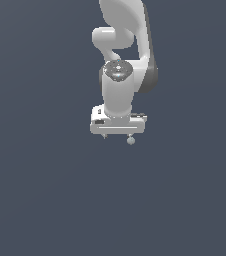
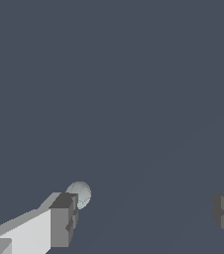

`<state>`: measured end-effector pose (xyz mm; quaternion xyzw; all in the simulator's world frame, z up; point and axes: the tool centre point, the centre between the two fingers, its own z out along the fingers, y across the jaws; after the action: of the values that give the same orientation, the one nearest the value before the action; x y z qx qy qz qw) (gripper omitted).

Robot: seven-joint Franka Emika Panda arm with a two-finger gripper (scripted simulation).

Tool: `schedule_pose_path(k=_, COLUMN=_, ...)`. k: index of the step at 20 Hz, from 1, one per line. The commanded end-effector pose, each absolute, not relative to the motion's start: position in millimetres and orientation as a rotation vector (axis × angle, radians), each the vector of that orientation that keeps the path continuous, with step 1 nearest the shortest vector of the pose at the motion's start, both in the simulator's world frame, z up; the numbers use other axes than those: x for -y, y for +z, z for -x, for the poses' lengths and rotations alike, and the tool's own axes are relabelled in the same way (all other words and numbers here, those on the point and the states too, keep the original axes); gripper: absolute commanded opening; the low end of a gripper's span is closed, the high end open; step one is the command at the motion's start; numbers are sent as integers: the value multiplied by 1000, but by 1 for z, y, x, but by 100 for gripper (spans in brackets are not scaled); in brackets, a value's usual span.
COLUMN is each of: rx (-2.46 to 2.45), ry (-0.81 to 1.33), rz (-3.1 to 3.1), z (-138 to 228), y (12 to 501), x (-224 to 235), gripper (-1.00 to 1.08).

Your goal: Pick up the object and move it to a goal position.

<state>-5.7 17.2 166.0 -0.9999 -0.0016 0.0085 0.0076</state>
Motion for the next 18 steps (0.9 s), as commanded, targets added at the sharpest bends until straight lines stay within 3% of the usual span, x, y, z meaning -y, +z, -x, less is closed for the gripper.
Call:
schedule_pose_path(k=1, rx=5, ry=27, rz=3126, z=6, y=166, x=-17, gripper=100)
schedule_pose_path(k=18, rx=-40, ry=65, rz=3120, z=12, y=153, x=-2, gripper=100)
